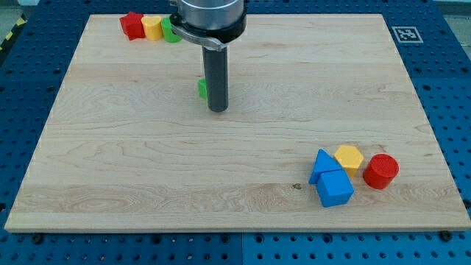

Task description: Drag the green star into the bottom side of the red star

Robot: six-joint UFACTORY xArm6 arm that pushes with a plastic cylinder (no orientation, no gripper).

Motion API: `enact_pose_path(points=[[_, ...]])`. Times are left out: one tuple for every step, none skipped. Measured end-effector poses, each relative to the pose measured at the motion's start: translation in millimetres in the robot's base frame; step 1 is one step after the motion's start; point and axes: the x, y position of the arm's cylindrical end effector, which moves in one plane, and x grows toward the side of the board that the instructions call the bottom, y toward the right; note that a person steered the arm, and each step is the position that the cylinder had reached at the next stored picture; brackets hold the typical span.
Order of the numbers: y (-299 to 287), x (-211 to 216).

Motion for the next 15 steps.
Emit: enact_pose_path(points=[[21.3, 12.3], [40.1, -13.1], [7.0, -40.9], [-77.5, -42.4], [-105.1, -43.4], [-74.8, -13.3], [-66.7, 31.8], [-119.1, 21.5], [-166.5, -22.6], [-185.9, -75.7], [-185.9, -64.4], [-180.1, -34.8], [-159.5, -27.4], [-129.8, -27.5], [-124.2, -58.3]])
